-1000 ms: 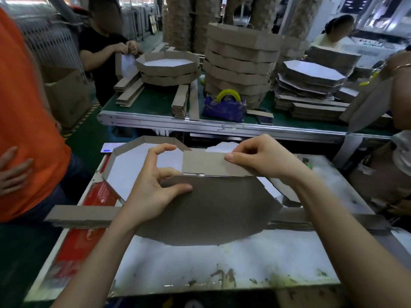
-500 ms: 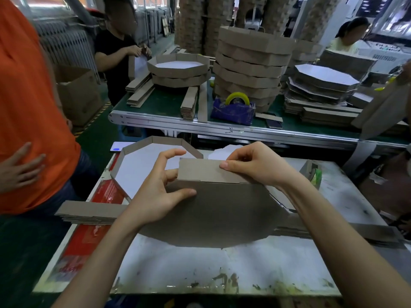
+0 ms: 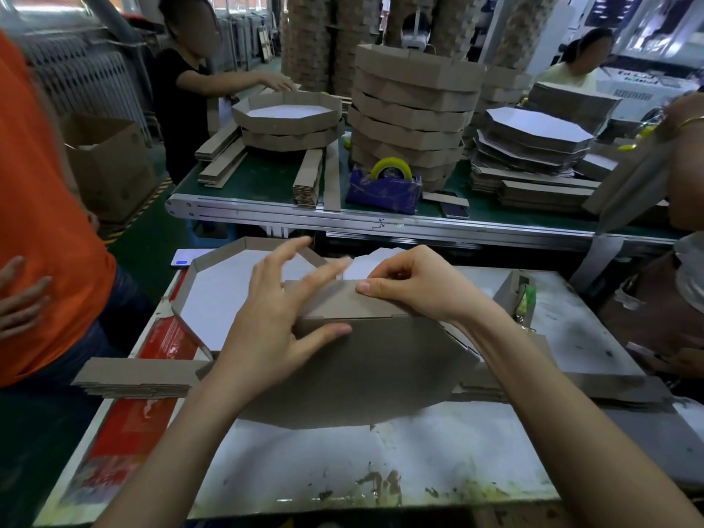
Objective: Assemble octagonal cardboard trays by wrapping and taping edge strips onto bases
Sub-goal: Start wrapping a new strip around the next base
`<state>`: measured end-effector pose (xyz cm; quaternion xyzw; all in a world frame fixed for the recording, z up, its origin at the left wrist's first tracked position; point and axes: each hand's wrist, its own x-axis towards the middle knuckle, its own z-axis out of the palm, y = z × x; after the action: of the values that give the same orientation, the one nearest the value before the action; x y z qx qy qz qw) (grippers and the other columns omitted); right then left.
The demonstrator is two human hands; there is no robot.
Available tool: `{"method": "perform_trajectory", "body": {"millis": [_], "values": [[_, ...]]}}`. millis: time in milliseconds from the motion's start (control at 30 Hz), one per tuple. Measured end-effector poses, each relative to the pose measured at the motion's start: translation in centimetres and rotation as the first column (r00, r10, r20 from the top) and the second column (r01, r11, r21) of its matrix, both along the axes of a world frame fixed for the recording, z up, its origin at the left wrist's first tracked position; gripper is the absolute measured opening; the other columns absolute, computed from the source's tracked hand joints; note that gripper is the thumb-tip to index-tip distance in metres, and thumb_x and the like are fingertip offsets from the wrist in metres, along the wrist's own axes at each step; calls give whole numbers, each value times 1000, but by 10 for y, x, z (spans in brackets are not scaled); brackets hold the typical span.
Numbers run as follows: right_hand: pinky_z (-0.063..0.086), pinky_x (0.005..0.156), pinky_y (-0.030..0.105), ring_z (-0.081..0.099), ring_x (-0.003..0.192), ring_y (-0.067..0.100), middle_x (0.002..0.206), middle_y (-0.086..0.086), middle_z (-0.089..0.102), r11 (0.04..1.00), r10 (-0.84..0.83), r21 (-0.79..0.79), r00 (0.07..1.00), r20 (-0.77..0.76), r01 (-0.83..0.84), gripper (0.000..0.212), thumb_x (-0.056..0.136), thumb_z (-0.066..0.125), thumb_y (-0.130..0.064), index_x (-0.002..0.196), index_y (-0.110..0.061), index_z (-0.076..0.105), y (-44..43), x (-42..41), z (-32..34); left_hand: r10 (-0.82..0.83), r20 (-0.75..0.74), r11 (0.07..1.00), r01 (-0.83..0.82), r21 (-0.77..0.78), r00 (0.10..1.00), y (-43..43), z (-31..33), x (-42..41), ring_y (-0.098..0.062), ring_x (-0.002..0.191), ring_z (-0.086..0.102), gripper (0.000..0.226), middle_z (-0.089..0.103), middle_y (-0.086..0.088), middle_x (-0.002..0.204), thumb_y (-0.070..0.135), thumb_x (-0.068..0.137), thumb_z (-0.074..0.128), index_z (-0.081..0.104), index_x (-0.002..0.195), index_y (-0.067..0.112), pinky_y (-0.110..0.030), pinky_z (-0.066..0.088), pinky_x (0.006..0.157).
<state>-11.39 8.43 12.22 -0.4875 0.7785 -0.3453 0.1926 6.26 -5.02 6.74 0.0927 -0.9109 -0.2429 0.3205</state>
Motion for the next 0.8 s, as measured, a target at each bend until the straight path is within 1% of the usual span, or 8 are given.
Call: {"method": "perform_trajectory", "body": {"millis": [100, 167, 300, 533, 600, 667, 733, 800], "values": [[49, 61, 30, 61, 63, 15, 71, -4, 72, 998, 2, -55, 1000, -15, -3, 15, 89, 71, -36, 82, -25, 78, 0, 1, -4, -44, 21, 995, 46, -92, 999, 6, 5, -7, -17, 126, 43, 45, 47, 6, 143, 62, 88, 52, 51, 131, 50, -39, 51, 89], [43, 53, 19, 55, 55, 5, 64, -9, 69, 996, 8, -83, 1000, 13, -7, 16, 89, 71, -36, 80, -24, 78, 2, -1, -6, -54, 39, 997, 56, -61, 998, 8, 5, -10, -15, 121, 49, 39, 55, 9, 136, 62, 87, 46, 52, 125, 54, -42, 53, 83], [38, 53, 9, 51, 53, -3, 60, -15, 64, 994, -21, -107, 1000, 16, 22, 16, 90, 71, -37, 81, -25, 77, 6, -3, -13, -104, 23, 994, 105, -12, 994, 7, 5, -15, -14, 116, 52, 31, 60, 12, 129, 59, 85, 47, 59, 114, 55, -41, 52, 82], [51, 67, 16, 64, 76, 2, 83, -7, 73, 987, -81, -141, 994, -73, 70, 13, 95, 65, -37, 94, -28, 74, 4, -2, -15, -153, 32, 988, 154, -18, 988, -5, 3, -19, -16, 115, 52, 32, 59, 9, 130, 56, 86, 50, 64, 114, 47, -41, 50, 87], [50, 72, 13, 65, 82, -3, 87, -12, 73, 961, -160, -229, 987, -14, 153, 13, 96, 64, -32, 97, -25, 75, 7, -11, -16, -163, 31, 987, 163, -2, 986, -8, 5, -22, -17, 116, 52, 34, 59, 9, 130, 56, 86, 49, 65, 114, 46, -43, 49, 89], [45, 66, 7, 60, 72, -8, 79, -14, 71, 891, -307, -328, 949, 73, 314, 12, 96, 64, -28, 94, -23, 75, 15, -33, -18, -178, 25, 984, 177, 16, 984, -10, 8, -26, -17, 116, 51, 34, 58, 11, 129, 56, 85, 50, 66, 112, 45, -43, 49, 91], [40, 56, 9, 53, 59, -5, 73, -6, 68, 777, -471, -381, 864, 176, 501, 14, 96, 63, -24, 95, -19, 76, 28, -69, -23, -205, 27, 979, 205, 11, 978, -13, 9, -29, -18, 117, 51, 33, 58, 10, 129, 54, 85, 52, 67, 111, 43, -43, 48, 92], [39, 52, 12, 50, 59, -1, 77, -2, 66, 670, -629, -332, 745, 220, 664, 16, 98, 59, -18, 100, -14, 74, 46, -112, -35, -246, 44, 969, 246, 5, 968, -15, 9, -30, -18, 119, 50, 31, 58, 10, 131, 53, 84, 54, 68, 110, 43, -42, 48, 93]]}}
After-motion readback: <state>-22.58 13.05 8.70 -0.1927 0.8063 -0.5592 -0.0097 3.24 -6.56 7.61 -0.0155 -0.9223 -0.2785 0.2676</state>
